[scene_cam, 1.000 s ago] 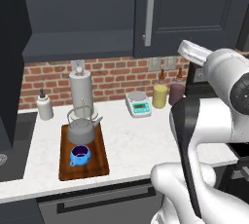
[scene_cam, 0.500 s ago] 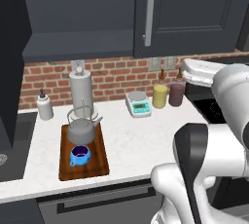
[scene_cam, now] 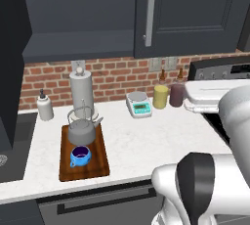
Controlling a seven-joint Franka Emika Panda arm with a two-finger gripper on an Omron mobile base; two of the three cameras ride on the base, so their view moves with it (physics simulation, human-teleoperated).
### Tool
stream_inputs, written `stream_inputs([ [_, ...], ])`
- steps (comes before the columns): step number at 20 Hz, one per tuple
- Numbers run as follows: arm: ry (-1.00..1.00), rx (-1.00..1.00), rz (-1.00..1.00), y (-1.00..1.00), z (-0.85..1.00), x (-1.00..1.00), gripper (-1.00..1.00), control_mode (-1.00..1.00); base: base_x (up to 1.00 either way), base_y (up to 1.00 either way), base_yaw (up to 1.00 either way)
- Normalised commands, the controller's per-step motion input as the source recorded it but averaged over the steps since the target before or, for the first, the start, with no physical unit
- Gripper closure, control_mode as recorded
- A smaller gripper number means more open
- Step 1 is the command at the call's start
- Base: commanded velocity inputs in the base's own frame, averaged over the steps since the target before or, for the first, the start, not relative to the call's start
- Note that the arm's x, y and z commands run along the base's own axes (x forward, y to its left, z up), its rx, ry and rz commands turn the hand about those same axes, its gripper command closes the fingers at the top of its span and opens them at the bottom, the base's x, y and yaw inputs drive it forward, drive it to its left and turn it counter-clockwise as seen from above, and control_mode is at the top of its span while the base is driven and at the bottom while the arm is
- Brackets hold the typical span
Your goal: Pick the kettle from the counter and place it on the tray. Then pick the mug from the cabinet and place it on the tray. Then close the cabinet doors.
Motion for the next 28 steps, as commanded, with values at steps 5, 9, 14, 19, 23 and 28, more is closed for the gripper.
stream_inputs([
  [5, 0.08, -0.25, 0.03, 0.44, 0.00, -0.35, -1.00, -1.00, 0.00, 0.00, 0.00],
  [9, 0.14, -0.24, 0.15, 0.49, 0.00, -0.24, -1.00, -1.00, 0.00, 0.00, 0.00],
  [14, 0.01, -0.35, 0.27, 0.53, 0.05, -0.18, -1.00, -1.00, 0.00, 0.00, 0.00],
  [19, -0.01, -0.41, 0.36, 0.62, 0.09, -0.27, -1.00, -1.00, 0.00, 0.00, 0.00],
  [23, -0.04, -0.36, 0.30, 0.72, 0.05, -0.18, -1.00, -1.00, 0.00, 0.00, 0.00],
  [28, 0.00, -0.25, 0.18, 0.77, 0.06, 0.00, -1.00, -1.00, 0.00, 0.00, 0.00],
])
